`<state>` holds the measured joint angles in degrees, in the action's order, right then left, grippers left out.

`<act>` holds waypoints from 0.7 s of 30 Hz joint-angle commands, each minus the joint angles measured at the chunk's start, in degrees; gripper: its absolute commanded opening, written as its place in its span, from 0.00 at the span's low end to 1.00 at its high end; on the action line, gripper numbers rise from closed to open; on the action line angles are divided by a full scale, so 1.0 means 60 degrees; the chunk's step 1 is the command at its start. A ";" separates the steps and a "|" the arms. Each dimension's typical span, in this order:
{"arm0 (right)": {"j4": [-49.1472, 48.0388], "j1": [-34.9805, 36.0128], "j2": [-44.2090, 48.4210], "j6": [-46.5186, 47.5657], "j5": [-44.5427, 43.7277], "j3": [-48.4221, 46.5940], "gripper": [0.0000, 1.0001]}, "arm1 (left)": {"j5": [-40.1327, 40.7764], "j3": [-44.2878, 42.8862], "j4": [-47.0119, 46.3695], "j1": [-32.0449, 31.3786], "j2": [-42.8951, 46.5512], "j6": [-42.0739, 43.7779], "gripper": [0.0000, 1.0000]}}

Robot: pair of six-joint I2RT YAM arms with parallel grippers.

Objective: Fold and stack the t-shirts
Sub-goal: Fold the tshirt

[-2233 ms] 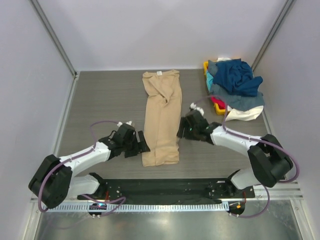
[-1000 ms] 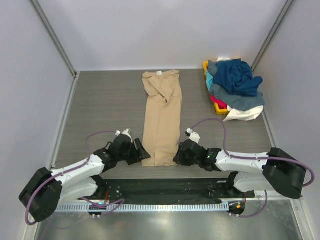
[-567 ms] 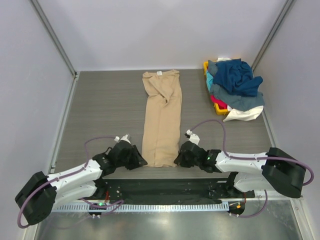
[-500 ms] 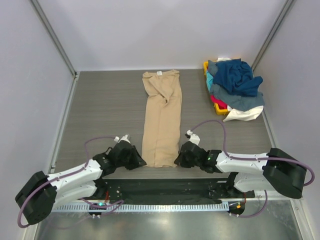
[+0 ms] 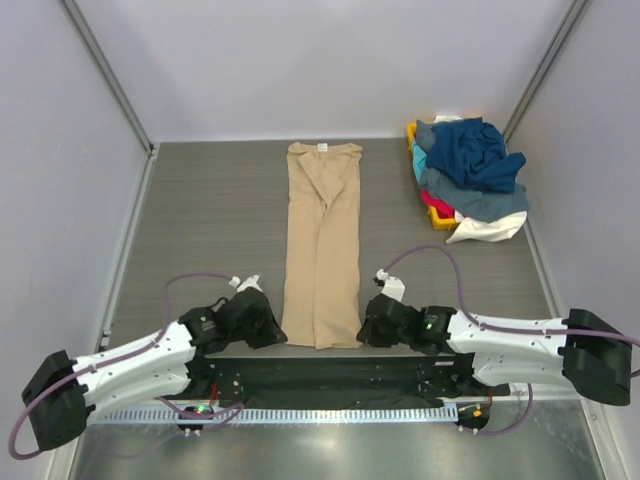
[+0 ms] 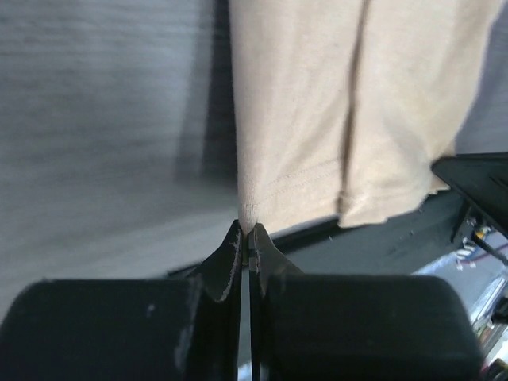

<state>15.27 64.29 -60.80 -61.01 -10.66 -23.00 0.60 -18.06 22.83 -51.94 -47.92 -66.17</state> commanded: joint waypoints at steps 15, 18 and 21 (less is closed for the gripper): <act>0.3857 0.0698 -0.0721 0.0116 -0.2853 -0.3884 0.01 | 0.2492 -0.4106 0.3914 -0.1055 -0.0434 0.0260 0.00; 0.3857 -0.0239 -0.1028 0.0981 -0.2839 -0.4660 0.01 | 0.2551 -0.5190 0.3973 -0.0456 -0.1283 0.1153 0.00; 0.3828 -0.0987 -0.1468 0.1847 -0.2750 -0.5363 0.01 | 0.2216 -0.6215 0.3813 0.0493 -0.2277 0.1973 0.00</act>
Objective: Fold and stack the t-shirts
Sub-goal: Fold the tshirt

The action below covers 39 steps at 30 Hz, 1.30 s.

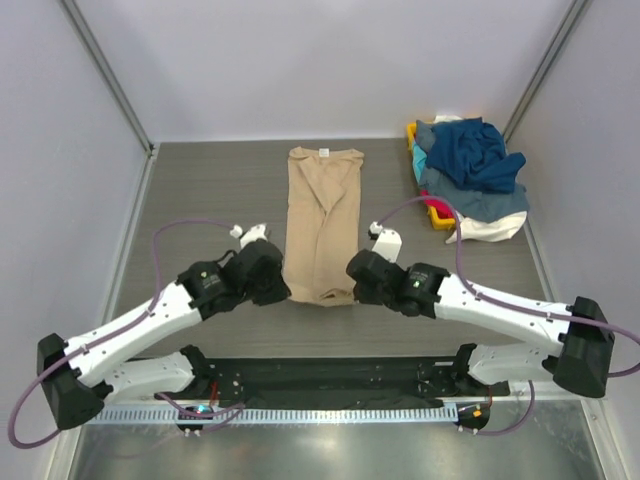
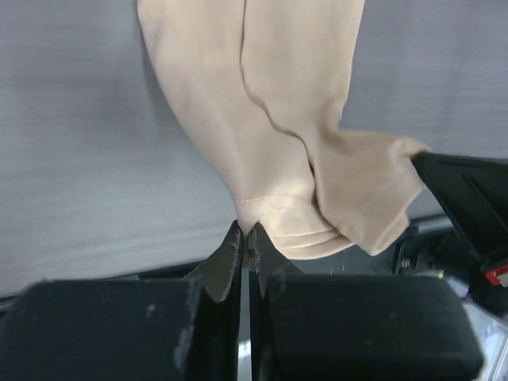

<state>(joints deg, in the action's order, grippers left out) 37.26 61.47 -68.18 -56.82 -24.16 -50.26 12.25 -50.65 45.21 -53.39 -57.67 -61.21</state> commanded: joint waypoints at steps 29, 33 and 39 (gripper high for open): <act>-0.1331 -0.4517 -0.5700 0.5001 0.1141 -0.4938 0.01 | -0.1983 -0.5971 -0.0987 0.4546 -0.7936 0.3713 0.00; -0.1419 -0.4708 -0.6301 0.5206 0.1404 -0.5362 0.01 | -0.2378 -0.6322 -0.0944 0.4825 -0.8493 0.3727 0.00; -0.1419 -0.5146 -0.7398 0.5455 0.1785 -0.6402 0.01 | -0.2860 -0.7244 -0.0609 0.5352 -0.9706 0.3859 0.08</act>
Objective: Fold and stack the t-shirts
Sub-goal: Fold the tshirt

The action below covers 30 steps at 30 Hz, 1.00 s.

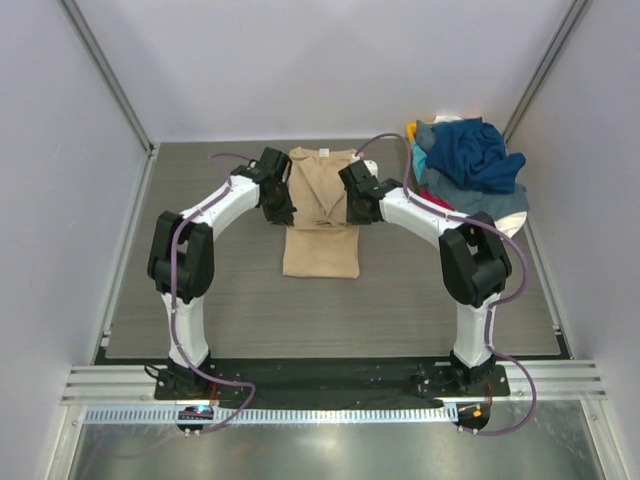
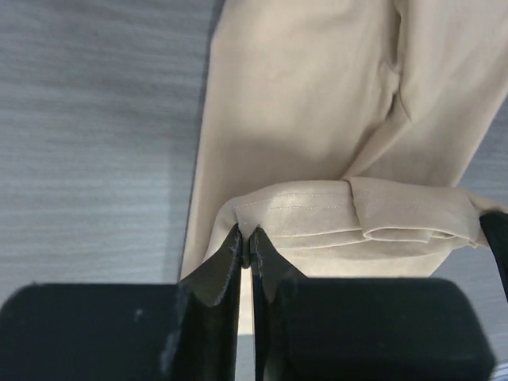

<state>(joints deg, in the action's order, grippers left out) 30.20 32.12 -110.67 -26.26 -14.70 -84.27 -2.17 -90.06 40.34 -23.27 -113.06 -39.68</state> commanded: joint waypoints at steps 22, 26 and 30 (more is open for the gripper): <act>-0.1878 -0.1017 0.2491 -0.0703 0.4161 0.2556 0.71 | -0.1410 0.1617 -0.0861 0.1080 0.2624 0.0227 0.84; -0.3053 -0.0886 0.2845 -0.1145 0.4749 0.4504 0.70 | -0.1644 0.3552 -0.2018 0.1094 0.3738 0.0286 0.83; -0.3786 -0.0900 0.2480 -0.1394 0.5187 0.5079 0.64 | -0.1849 0.5046 -0.3131 0.1080 0.4428 0.0022 0.82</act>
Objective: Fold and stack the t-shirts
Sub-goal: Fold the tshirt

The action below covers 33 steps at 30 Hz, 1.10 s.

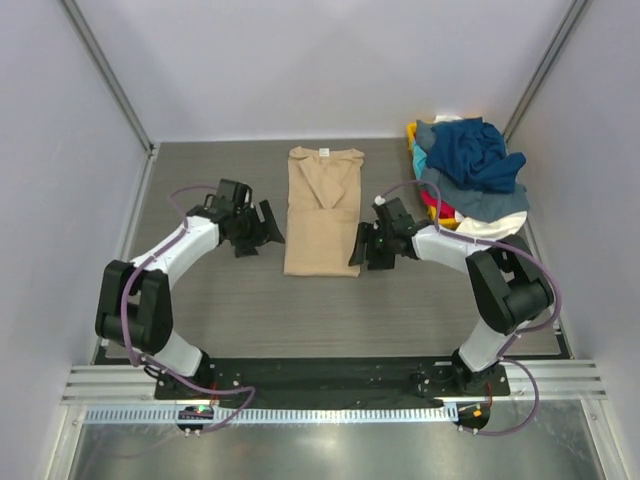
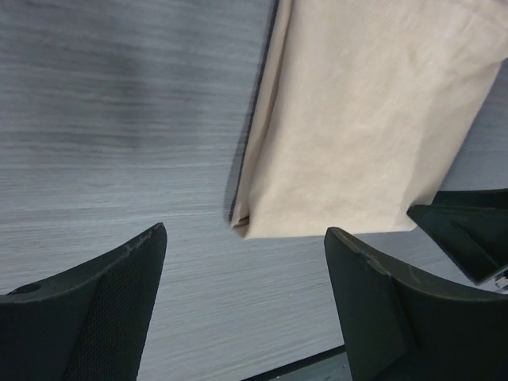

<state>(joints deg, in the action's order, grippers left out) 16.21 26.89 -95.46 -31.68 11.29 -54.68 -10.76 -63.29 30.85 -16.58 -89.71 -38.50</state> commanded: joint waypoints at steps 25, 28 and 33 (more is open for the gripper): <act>-0.2364 -0.0029 0.0398 -0.0931 0.0784 0.2154 0.53 | -0.0726 0.3443 -0.4145 -0.0679 0.0201 -0.1039 0.62; -0.2539 -0.0015 0.0222 -0.0960 0.0901 0.2271 0.41 | -0.0653 0.3546 -0.4379 -0.0694 -0.0018 -0.1083 0.59; -0.2979 -0.0015 0.0046 -0.1077 0.1048 0.2491 0.25 | -0.0623 0.3663 -0.4819 -0.0709 -0.0501 -0.1200 0.48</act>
<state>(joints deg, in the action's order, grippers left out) -2.33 26.50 -93.65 -38.02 17.63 -41.58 -14.81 -42.52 5.28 -20.51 -90.43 -45.21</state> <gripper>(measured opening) 0.272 0.493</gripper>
